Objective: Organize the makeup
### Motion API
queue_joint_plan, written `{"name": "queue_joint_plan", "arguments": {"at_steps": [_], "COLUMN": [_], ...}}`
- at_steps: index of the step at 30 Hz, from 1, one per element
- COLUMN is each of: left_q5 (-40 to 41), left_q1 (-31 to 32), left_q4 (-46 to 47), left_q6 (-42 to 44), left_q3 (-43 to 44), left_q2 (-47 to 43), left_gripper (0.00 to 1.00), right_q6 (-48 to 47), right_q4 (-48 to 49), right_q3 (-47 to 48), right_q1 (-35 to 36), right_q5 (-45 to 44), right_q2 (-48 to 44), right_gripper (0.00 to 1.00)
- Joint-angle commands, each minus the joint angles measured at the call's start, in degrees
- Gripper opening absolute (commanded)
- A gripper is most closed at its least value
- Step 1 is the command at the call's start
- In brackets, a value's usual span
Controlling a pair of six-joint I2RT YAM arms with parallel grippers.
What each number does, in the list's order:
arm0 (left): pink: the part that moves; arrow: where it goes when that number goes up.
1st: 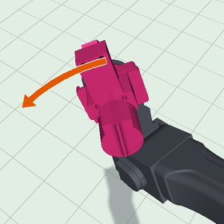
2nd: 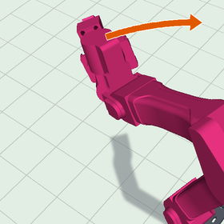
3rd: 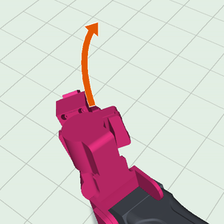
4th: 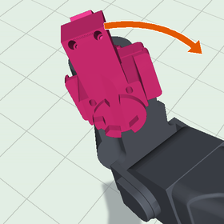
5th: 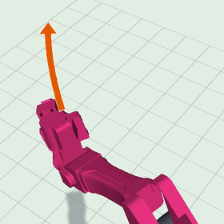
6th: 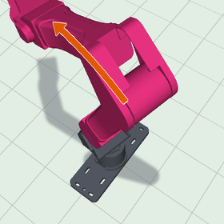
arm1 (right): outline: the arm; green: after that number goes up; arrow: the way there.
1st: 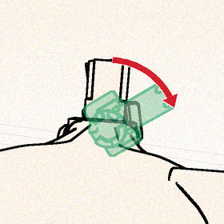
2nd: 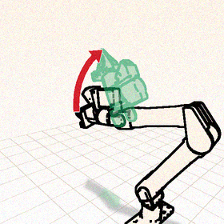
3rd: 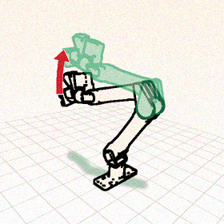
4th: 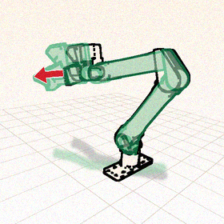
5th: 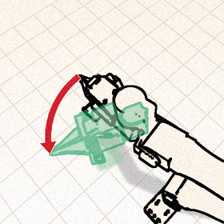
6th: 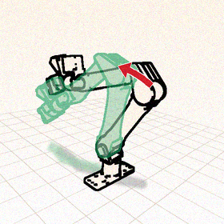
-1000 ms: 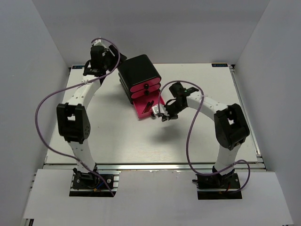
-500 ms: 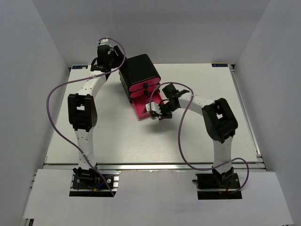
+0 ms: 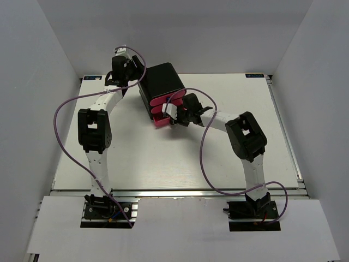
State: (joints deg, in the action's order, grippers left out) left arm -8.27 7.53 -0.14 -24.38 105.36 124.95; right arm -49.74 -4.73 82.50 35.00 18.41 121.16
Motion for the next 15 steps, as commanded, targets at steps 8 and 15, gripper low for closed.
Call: {"name": "queue_joint_plan", "arguments": {"at_steps": [8,15], "left_q5": [-4.21,-2.63], "left_q1": [1.44,1.44], "left_q4": [-6.8,-6.28], "left_q6": [0.65,-0.49], "left_q3": [-4.38,-3.41], "left_q2": [-1.2,-2.25], "left_gripper": [0.68,0.69], "right_q6": [6.41,3.34], "right_q4": [28.99,26.36], "right_q3": [-0.24,-4.78], "right_q1": [2.53,2.44], "right_q5": [-12.79,-10.6], "right_q2": [4.34,0.75], "right_gripper": [0.36,0.36]}}
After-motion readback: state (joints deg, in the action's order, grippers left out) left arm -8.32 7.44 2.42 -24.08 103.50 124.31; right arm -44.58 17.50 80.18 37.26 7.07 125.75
